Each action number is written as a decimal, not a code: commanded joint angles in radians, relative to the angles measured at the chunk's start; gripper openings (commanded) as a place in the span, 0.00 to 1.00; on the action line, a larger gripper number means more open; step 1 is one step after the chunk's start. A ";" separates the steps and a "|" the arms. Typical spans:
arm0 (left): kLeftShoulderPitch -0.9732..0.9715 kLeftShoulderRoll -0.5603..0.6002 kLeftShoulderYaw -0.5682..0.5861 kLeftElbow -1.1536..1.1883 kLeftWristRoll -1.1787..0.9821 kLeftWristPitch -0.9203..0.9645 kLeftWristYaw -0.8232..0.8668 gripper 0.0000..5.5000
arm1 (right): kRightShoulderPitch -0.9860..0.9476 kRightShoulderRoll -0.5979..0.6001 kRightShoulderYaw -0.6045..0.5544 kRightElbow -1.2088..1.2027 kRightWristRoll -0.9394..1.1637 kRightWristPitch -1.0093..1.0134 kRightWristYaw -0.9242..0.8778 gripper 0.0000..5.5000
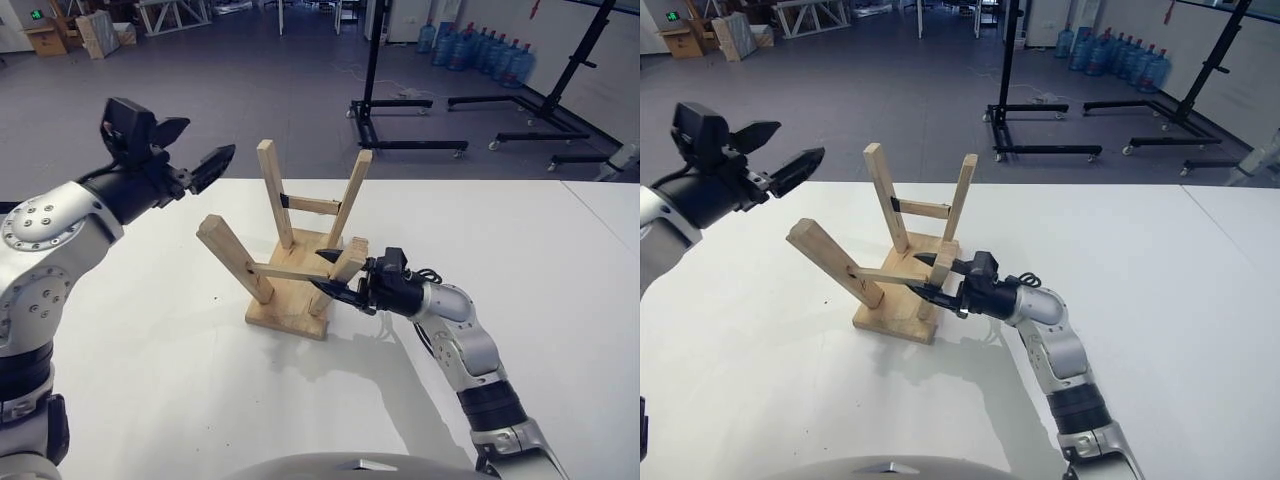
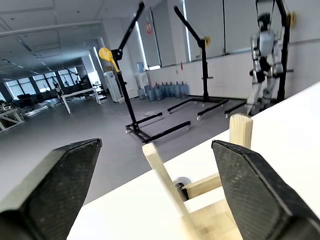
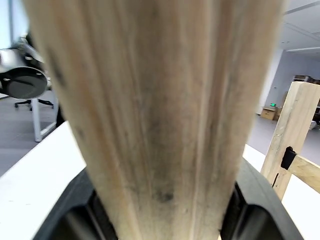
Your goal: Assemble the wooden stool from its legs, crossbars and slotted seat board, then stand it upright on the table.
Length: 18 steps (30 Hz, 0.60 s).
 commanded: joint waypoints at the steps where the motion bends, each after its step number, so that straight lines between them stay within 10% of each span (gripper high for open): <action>1: -0.053 0.023 -0.130 -0.026 0.188 -0.026 0.001 0.73 | -0.063 0.040 0.035 0.046 -0.088 0.001 -0.099 0.37; 18: 0.129 -0.193 -0.450 0.208 0.734 -0.359 -0.032 0.73 | -0.158 0.147 0.083 0.160 -0.191 0.029 -0.288 0.37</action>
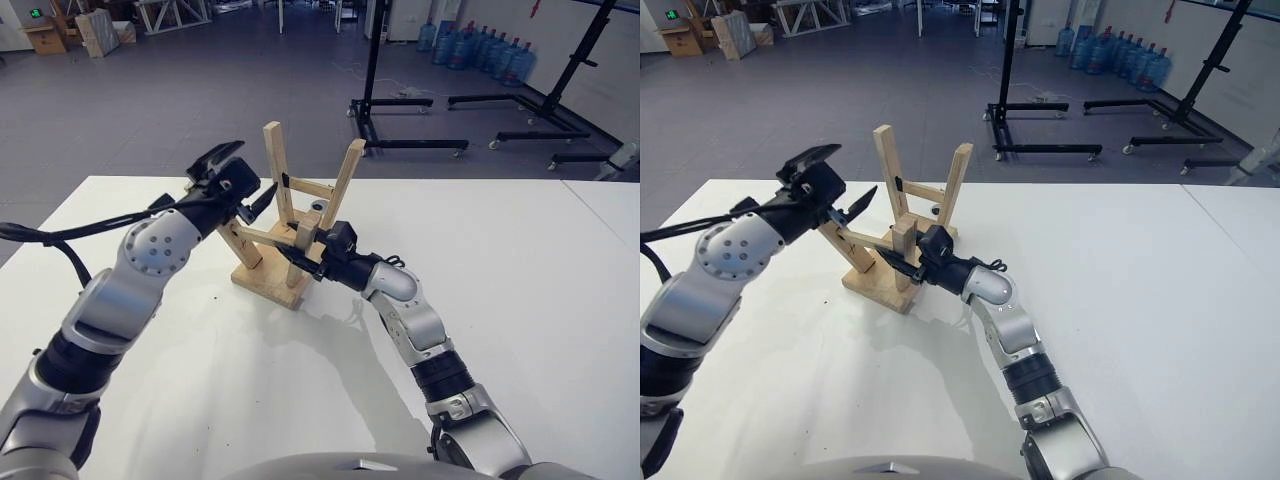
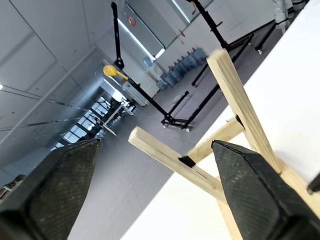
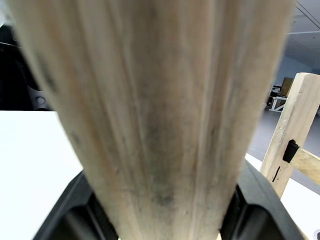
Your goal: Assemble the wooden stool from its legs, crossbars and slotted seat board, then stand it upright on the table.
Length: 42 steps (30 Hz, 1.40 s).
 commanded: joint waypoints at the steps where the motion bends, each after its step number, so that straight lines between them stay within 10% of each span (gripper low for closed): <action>1: 0.118 -0.087 -0.069 0.168 0.074 -0.107 0.009 0.73 | 0.004 -0.005 0.008 -0.018 -0.004 0.029 -0.004 0.37; 9: 0.198 -0.207 -0.116 0.371 0.174 -0.298 -0.001 0.73 | 0.009 -0.006 0.016 -0.028 0.003 0.059 0.001 0.37; 23: -0.448 -0.215 0.457 0.065 -0.123 0.195 -0.025 0.73 | 0.043 -0.090 -0.008 -0.073 0.076 0.132 0.096 0.37; 29: 0.014 -0.237 0.724 -0.022 -0.253 0.340 -0.075 0.73 | 0.061 -0.227 -0.061 -0.194 0.223 0.264 0.250 0.37; 34: 0.400 -0.375 0.663 -0.004 -0.260 0.173 -0.120 0.73 | 0.087 -0.271 -0.061 -0.248 0.253 0.291 0.290 0.37; 42: 0.379 -0.394 0.566 0.003 -0.296 0.097 -0.126 0.73 | 0.127 -0.285 -0.044 -0.252 0.254 0.267 0.323 0.37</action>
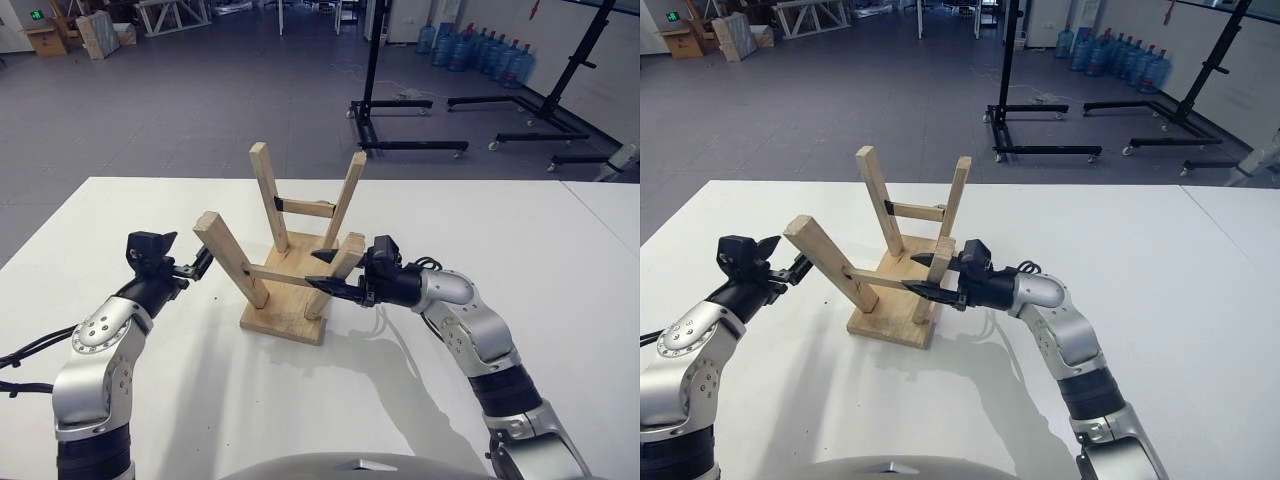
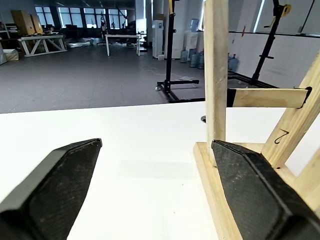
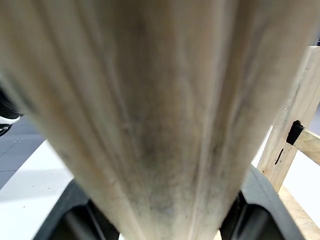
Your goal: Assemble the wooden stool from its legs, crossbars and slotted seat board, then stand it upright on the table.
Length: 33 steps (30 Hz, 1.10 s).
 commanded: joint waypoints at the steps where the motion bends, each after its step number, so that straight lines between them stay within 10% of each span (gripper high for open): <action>1: -0.034 0.024 0.017 -0.015 -0.044 -0.002 -0.001 0.73 | 0.030 -0.017 0.013 0.014 -0.006 0.000 0.023 0.37; 33: 0.048 0.003 -0.160 -0.086 -0.058 -0.043 0.049 0.73 | 0.083 0.024 0.190 0.047 -0.154 -0.080 -0.139 0.37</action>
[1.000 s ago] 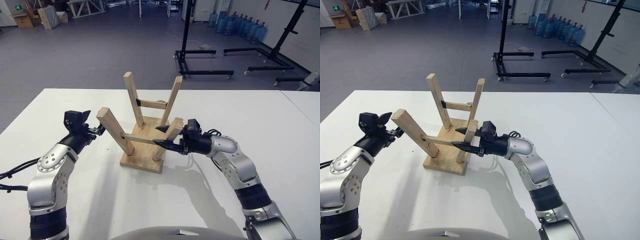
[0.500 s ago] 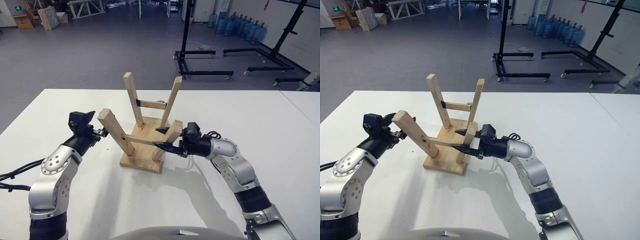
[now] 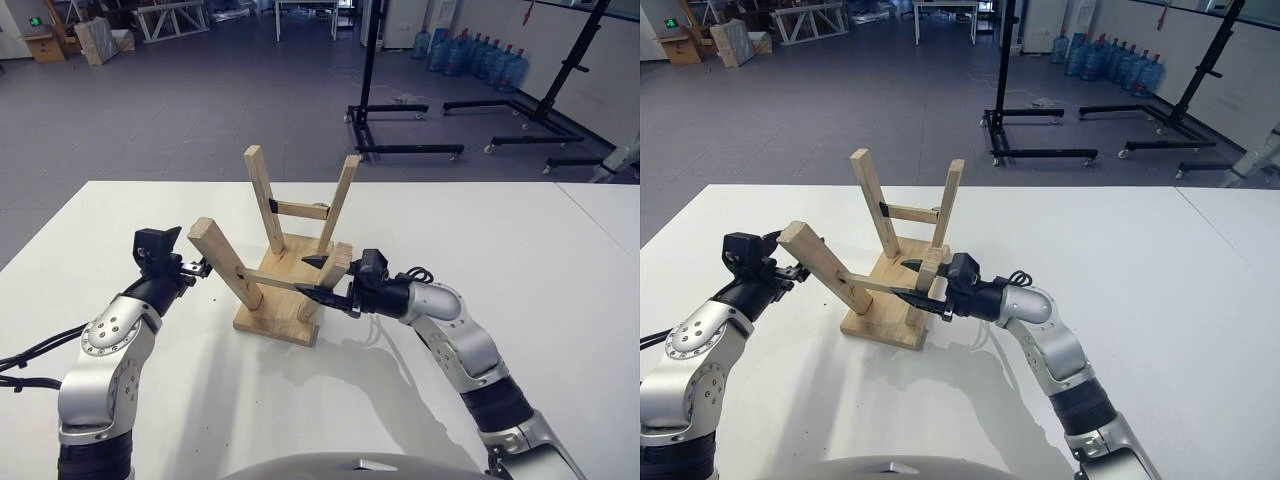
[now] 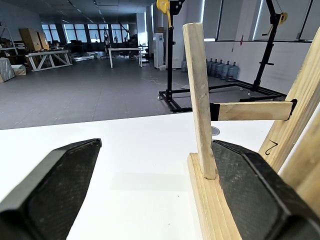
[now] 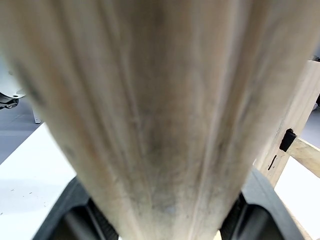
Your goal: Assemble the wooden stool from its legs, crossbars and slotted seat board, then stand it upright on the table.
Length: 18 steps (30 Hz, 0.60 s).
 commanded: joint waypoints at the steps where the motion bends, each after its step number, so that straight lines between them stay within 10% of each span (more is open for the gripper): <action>1: 0.002 -0.019 -0.080 -0.023 -0.033 -0.009 -0.049 0.73 | 0.033 -0.003 0.080 0.047 -0.085 0.054 -0.011 0.37; 5: -0.004 -0.020 -0.064 0.004 -0.033 -0.004 -0.042 0.73 | 0.041 -0.010 0.070 0.046 -0.110 0.009 -0.027 0.37; 18: -0.050 0.064 0.021 0.141 0.011 -0.043 -0.034 0.98 | 0.052 -0.040 -0.018 0.057 -0.076 0.005 -0.003 0.81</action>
